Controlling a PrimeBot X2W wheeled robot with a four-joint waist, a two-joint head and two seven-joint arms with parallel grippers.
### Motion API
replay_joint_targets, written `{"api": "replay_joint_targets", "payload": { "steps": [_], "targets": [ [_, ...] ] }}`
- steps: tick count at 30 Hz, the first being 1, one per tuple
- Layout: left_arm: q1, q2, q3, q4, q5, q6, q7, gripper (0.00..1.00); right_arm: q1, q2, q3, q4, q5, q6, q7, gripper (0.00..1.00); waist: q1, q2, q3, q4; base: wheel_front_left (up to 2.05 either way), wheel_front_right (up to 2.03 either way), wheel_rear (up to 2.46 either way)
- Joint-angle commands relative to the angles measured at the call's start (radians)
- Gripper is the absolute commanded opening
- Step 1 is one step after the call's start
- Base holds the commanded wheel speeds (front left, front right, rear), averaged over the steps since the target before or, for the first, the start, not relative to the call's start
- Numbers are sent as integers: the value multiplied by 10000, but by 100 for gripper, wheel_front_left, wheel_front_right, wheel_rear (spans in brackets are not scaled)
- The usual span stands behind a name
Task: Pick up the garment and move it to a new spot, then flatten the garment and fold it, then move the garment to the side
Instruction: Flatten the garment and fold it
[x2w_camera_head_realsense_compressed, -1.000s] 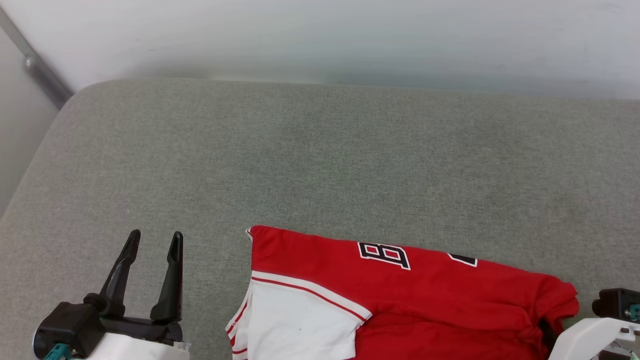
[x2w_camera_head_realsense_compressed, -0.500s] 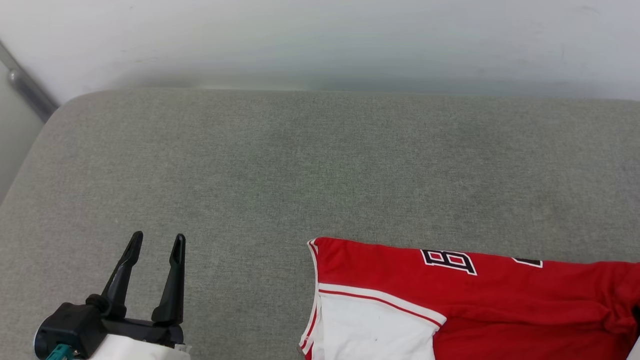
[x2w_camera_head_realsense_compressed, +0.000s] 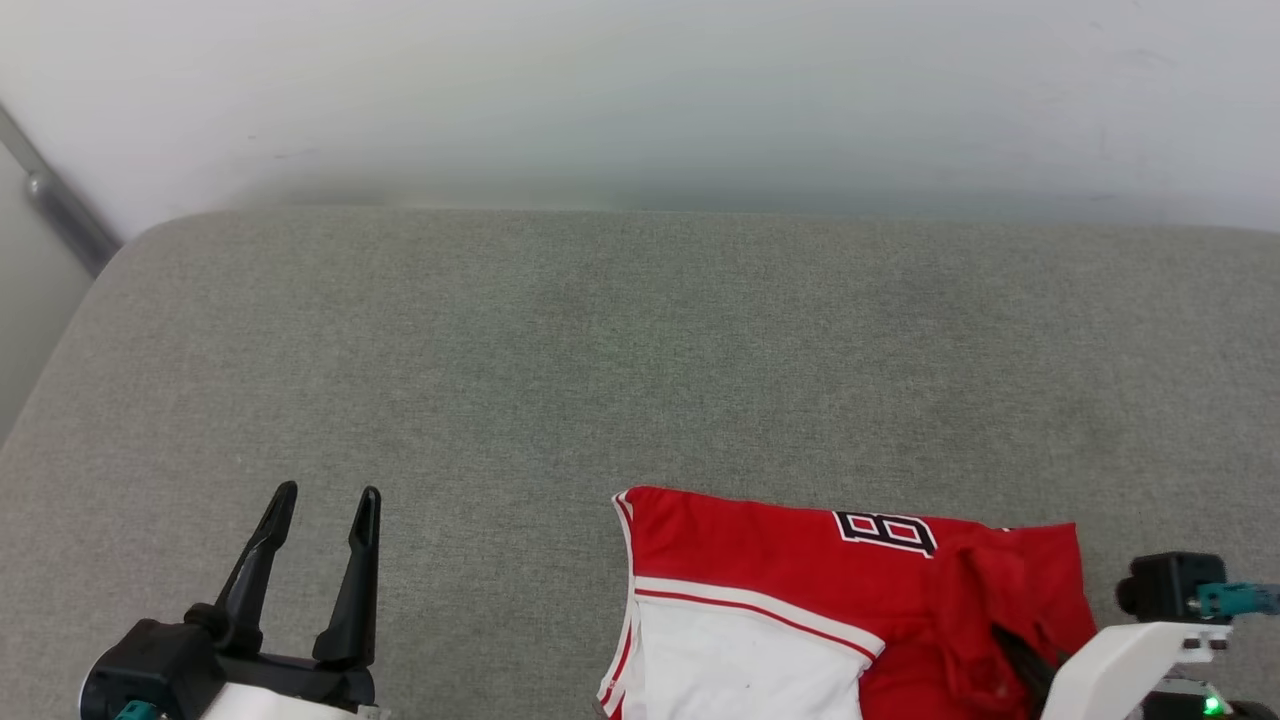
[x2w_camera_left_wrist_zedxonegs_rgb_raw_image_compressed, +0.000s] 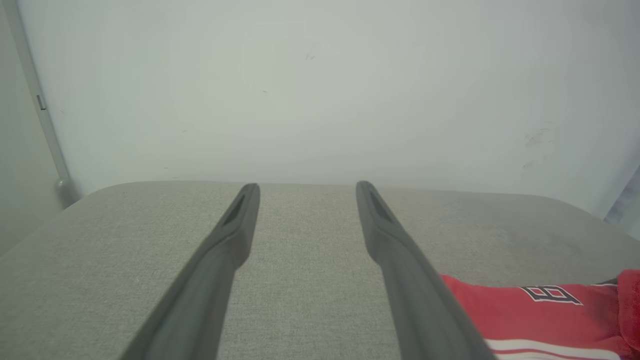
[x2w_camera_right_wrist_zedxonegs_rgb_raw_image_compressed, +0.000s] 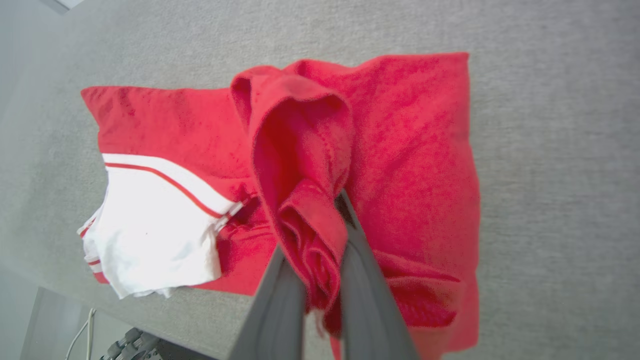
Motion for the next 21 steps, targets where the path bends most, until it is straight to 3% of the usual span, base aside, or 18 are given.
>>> {"api": "replay_joint_targets", "payload": {
  "steps": [1,7,13,21],
  "targets": [
    [104,22,-11,-5,2,-12,-22,100,138,132,233,-134,121,-4,161,0,-1,0,-12,41,0,0,0],
    [55,-59,-46,18,-11,-12,-22,100,-43,385,1464,-473,999,-4,476,0,-1,0,-52,224,0,0,0],
    [38,-85,-156,85,27,-12,-22,100,-468,387,2620,203,2787,-4,-275,0,-1,0,-142,445,0,0,0],
    [81,-141,-109,-39,-220,-13,-22,100,-1483,389,3370,1732,3782,-2,-1499,0,-1,0,-79,725,0,0,0]
  ]
}}
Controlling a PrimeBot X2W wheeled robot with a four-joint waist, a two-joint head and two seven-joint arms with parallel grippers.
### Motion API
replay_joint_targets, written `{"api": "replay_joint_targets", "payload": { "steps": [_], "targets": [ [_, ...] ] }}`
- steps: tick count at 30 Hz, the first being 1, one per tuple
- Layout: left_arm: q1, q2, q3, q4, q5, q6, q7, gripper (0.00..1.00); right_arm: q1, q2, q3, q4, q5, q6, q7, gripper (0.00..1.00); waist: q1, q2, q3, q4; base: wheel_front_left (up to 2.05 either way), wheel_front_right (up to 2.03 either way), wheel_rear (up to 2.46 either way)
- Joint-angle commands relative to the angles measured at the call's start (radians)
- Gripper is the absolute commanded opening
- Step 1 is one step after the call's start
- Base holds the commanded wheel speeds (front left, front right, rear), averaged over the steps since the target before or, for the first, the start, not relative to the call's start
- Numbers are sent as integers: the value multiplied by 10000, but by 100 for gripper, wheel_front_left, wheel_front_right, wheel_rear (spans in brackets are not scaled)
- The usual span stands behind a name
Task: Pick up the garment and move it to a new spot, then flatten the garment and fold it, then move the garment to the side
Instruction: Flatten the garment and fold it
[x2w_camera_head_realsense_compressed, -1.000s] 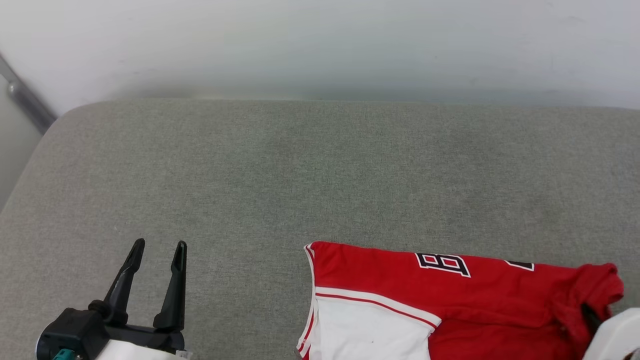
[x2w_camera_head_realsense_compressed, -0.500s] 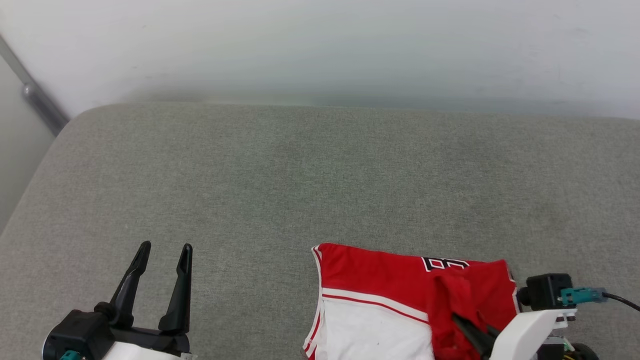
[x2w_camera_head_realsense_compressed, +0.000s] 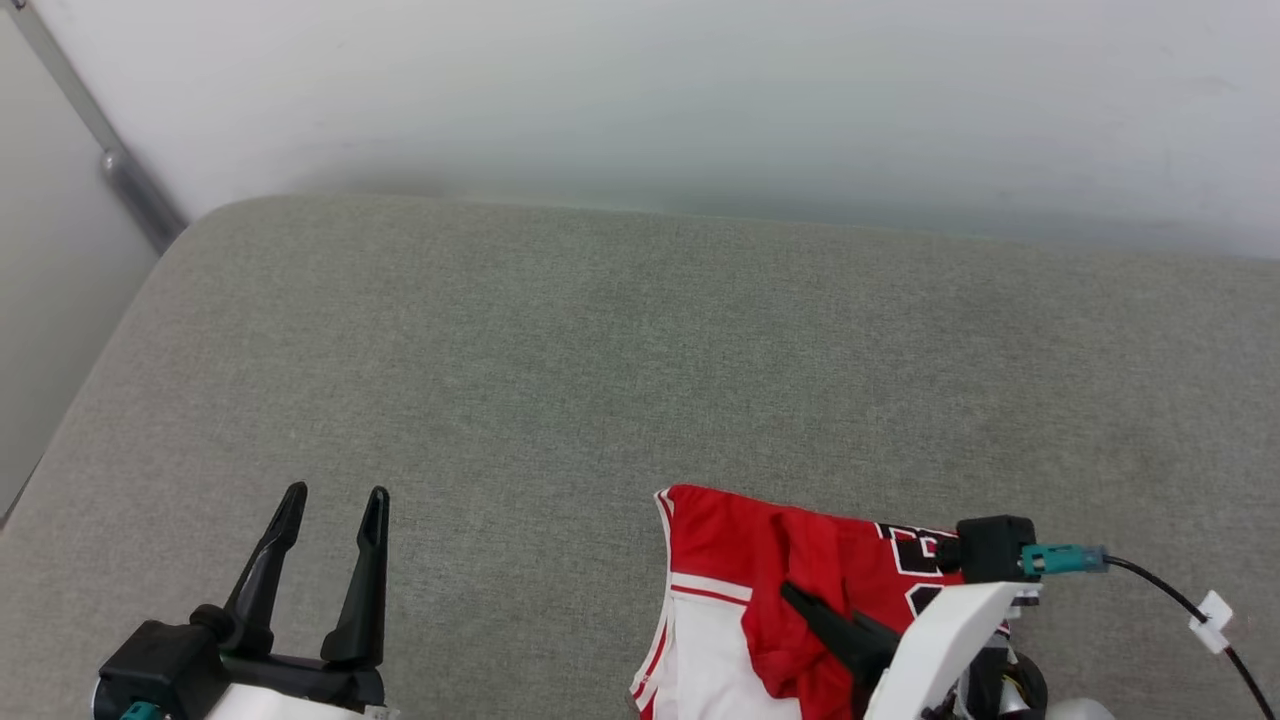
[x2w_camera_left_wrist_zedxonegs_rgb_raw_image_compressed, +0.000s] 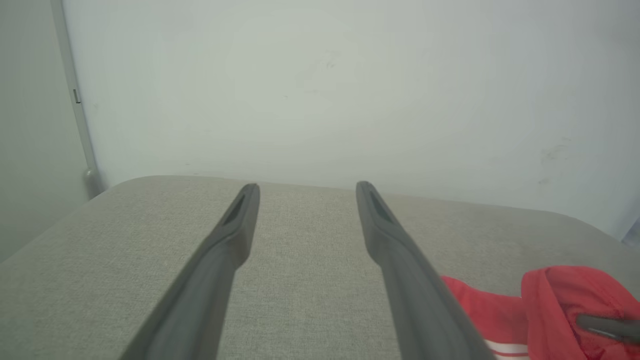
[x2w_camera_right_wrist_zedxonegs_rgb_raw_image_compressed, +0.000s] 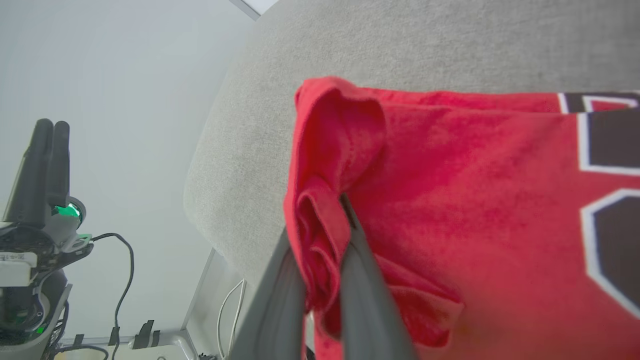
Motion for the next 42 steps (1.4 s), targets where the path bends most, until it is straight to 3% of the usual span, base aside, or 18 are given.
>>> {"api": "replay_joint_targets", "payload": {
  "steps": [1,8,9,10,14,21,24,29,33,37,42],
  "targets": [
    [53,13,-24,-40,-60,-13,-22,100,-277,23,126,273,124,0,-185,0,1,0,51,69,0,0,0],
    [-27,50,-96,35,-36,-13,-22,100,-1237,20,748,1918,305,0,-1104,0,1,0,150,287,0,0,0],
    [-29,52,-98,43,-30,-13,-22,100,-1342,19,851,2105,231,0,-1170,69,1,0,157,304,0,0,0],
    [-25,57,-86,55,-26,-13,-22,100,-1417,19,938,2252,125,0,-1221,100,1,0,157,312,0,0,0],
    [6,63,-12,104,-15,-13,-22,100,-1600,19,1457,2450,-280,0,-1281,100,1,0,145,281,0,0,0],
    [0,3,40,116,18,-13,-22,100,-1835,15,2145,1596,-349,0,-776,100,1,0,42,-32,0,0,0],
    [-3,-9,50,90,16,-13,-22,100,-2071,12,1702,1207,-936,0,-652,100,1,0,27,-253,0,0,0],
    [-120,-18,13,35,26,-13,-22,100,-2649,10,646,577,-3196,0,-618,100,1,0,79,-630,0,0,0],
    [-284,-25,-23,-20,39,-13,-22,100,-2976,-585,167,-66,-4648,-2,-1174,100,1,0,181,-891,0,0,0],
    [-429,-53,-64,-61,43,-13,-22,100,-2932,-1499,-223,-610,-5649,-2,-2484,100,1,0,287,-1071,0,0,0],
    [-568,-129,-116,-144,107,-13,-22,100,-2060,-1707,-1461,-987,-6018,-5,-3897,100,1,0,384,-1214,0,0,0]
  ]
}}
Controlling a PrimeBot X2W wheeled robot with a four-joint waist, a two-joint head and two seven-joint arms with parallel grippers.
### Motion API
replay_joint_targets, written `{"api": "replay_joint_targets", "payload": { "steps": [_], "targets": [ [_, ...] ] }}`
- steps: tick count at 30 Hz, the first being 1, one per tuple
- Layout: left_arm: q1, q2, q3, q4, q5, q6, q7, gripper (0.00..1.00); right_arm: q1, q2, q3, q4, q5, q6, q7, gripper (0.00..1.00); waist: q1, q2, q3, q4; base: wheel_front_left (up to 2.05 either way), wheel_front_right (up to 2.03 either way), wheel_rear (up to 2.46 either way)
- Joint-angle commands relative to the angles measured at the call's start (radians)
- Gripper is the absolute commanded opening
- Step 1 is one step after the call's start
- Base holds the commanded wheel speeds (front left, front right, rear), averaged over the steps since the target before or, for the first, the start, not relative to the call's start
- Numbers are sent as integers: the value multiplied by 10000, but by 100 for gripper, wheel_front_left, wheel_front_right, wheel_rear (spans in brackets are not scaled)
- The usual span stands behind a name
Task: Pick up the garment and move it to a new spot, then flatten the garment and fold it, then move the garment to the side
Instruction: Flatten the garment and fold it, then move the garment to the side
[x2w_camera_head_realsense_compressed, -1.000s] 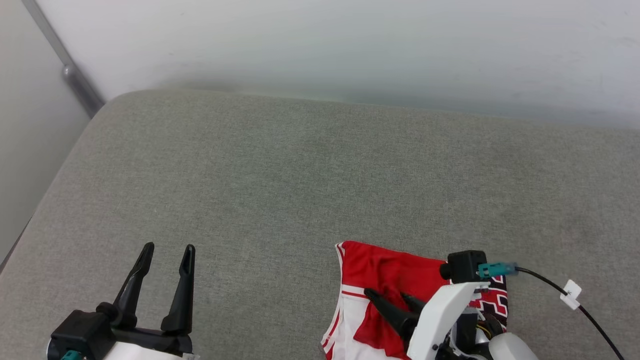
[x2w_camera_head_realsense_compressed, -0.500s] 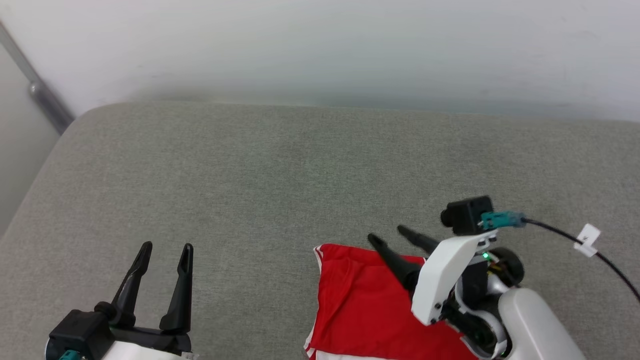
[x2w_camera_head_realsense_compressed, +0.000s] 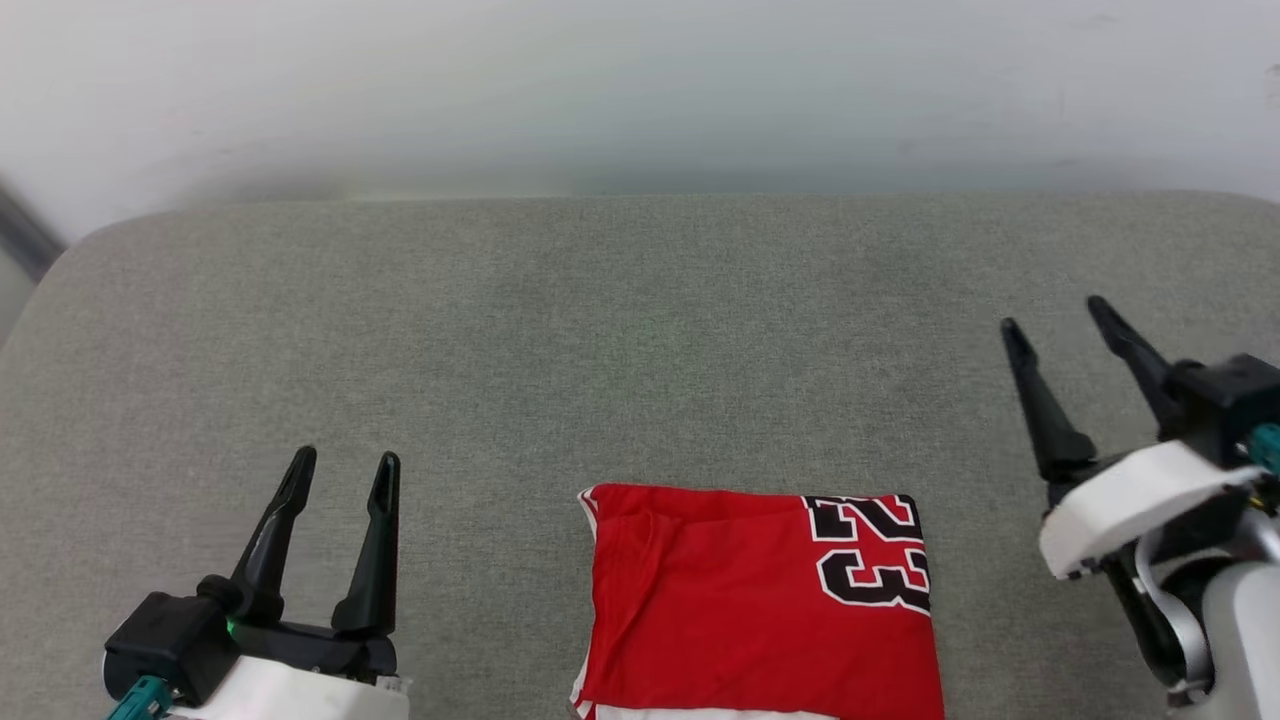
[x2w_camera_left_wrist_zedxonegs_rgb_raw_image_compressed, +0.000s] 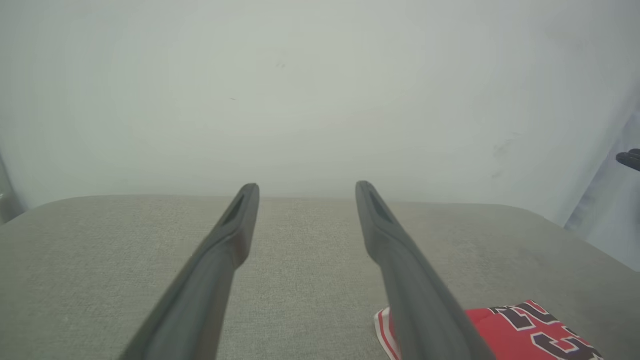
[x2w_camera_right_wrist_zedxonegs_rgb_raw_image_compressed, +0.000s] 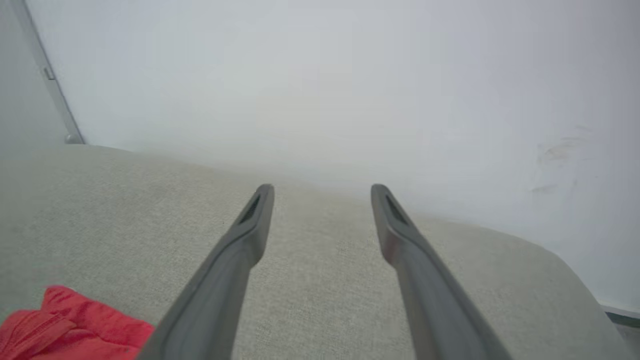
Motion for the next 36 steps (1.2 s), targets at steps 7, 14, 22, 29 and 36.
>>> {"api": "replay_joint_targets", "payload": {
  "steps": [7,14,22,29,36],
  "targets": [
    [-43,-75,-58,-119,107,-13,-22,100,1635,697,-1418,-821,-348,-8,-1812,100,0,-1,129,-91,0,0,0],
    [167,-126,-40,-112,115,-13,-22,100,2411,1359,-1581,-1078,-487,-8,-2592,100,0,-1,172,-103,0,0,0],
    [100,-203,32,-140,214,-13,-22,100,2653,1608,-1455,-976,-677,-8,-2838,100,0,-1,114,-73,0,0,0],
    [143,-206,-12,-179,247,-13,-22,100,2681,1596,-1375,-953,-359,-8,-1802,100,0,-1,140,-7,0,0,0],
    [23,-72,-193,-74,197,-13,-22,100,2882,665,-450,-1819,610,-6,2433,100,0,-1,366,137,0,0,0]
  ]
}}
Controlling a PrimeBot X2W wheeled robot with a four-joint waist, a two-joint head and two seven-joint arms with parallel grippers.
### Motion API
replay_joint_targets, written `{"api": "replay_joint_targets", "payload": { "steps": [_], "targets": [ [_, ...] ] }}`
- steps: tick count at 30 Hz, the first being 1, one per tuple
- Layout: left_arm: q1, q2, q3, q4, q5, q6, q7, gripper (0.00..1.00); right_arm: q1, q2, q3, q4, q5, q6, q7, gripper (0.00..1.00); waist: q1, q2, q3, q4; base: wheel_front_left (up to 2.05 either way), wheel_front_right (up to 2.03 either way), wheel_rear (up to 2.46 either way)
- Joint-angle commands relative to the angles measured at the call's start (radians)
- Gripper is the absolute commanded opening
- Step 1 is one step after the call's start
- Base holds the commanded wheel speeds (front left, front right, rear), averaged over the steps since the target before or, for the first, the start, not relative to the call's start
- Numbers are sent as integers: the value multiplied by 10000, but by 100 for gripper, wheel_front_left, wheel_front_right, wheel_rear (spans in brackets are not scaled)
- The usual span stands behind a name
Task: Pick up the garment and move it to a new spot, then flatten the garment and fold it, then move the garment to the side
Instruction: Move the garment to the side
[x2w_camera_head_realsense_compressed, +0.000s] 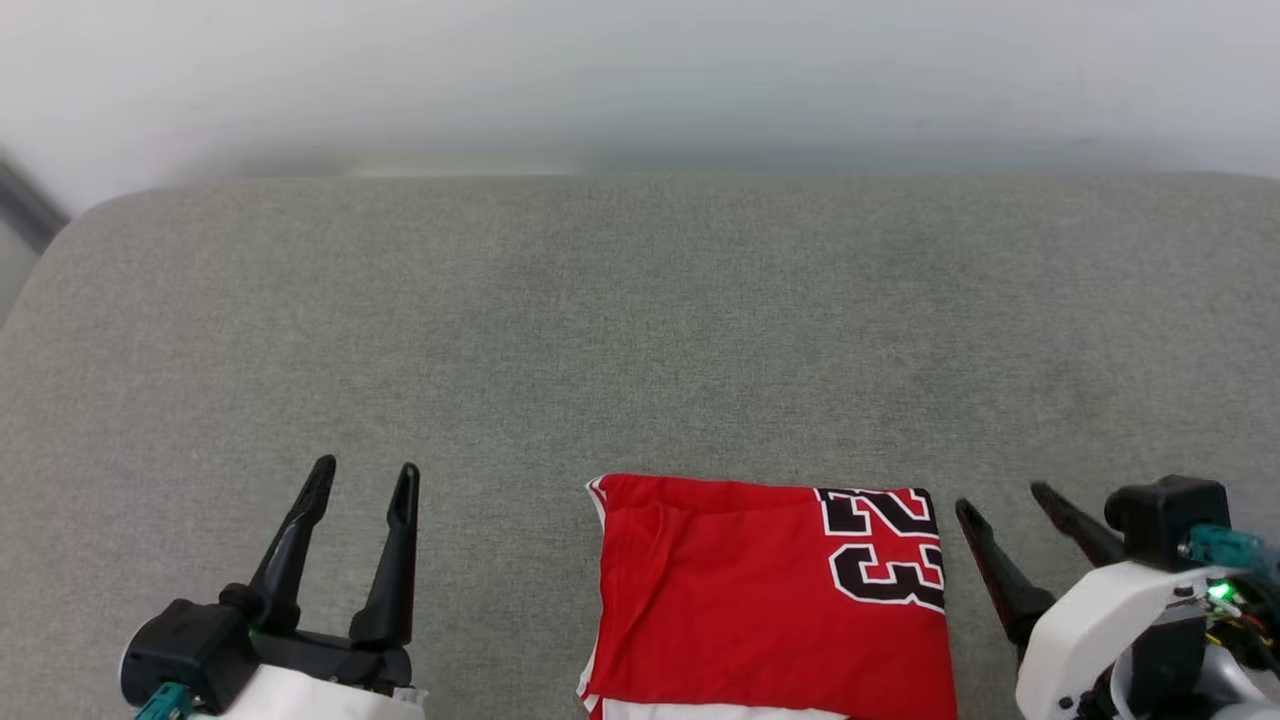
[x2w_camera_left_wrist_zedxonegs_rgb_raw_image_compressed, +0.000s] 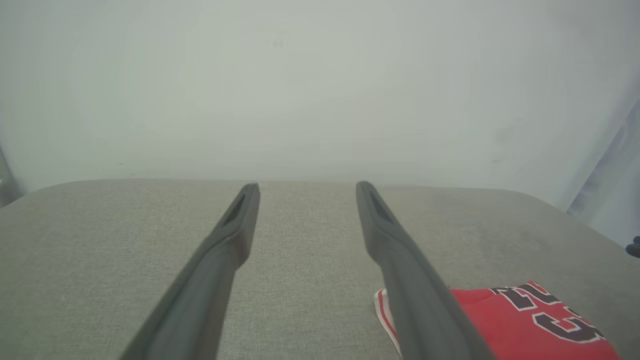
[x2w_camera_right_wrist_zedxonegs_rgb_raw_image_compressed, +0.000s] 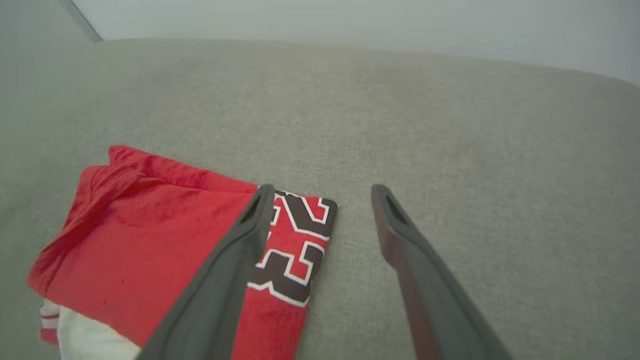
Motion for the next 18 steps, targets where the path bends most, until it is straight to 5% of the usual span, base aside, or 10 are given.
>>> {"api": "replay_joint_targets", "payload": {
  "steps": [1,9,18],
  "targets": [
    [-129,54,-83,64,-66,-13,-22,100,159,-69,11,-214,163,-5,579,100,0,0,85,67,0,0,0],
    [-548,82,-430,201,-136,-13,-22,100,258,303,-172,-730,28,-2,4981,100,0,0,751,550,0,0,0],
    [-1017,-13,-691,373,-231,-13,-22,100,105,778,-452,415,-626,-2,5509,100,0,0,1319,1354,0,0,0]
  ]
}}
